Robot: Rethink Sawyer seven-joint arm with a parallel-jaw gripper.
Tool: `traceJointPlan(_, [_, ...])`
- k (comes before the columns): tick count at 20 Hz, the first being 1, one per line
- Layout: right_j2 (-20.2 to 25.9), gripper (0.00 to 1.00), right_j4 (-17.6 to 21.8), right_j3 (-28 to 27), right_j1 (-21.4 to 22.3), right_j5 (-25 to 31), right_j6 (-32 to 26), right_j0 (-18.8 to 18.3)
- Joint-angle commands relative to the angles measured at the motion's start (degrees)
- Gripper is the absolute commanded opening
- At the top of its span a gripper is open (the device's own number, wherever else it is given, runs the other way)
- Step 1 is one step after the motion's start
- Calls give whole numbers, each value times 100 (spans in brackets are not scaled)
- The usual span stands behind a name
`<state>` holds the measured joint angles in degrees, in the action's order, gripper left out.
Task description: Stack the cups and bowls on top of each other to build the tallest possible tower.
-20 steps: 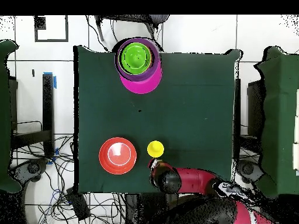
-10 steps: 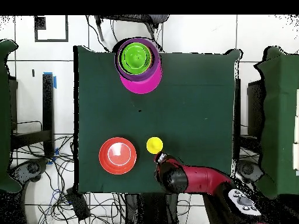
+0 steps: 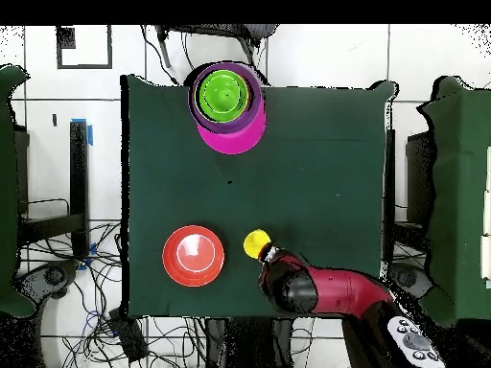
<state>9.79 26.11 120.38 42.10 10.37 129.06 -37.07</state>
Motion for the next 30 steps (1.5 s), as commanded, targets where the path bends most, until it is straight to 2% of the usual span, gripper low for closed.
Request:
traceJointPlan(1, [746, 100, -151, 28, 48, 695, -228, -78])
traceJointPlan(8, [776, 100, -91, 63, 76, 688, -142, -83])
traceJointPlan(13, [684, 100, 31, -33, -194, 448, -28, -2])
traceJointPlan(30, [475, 100, -7, -154, -468, 38, 314, 411])
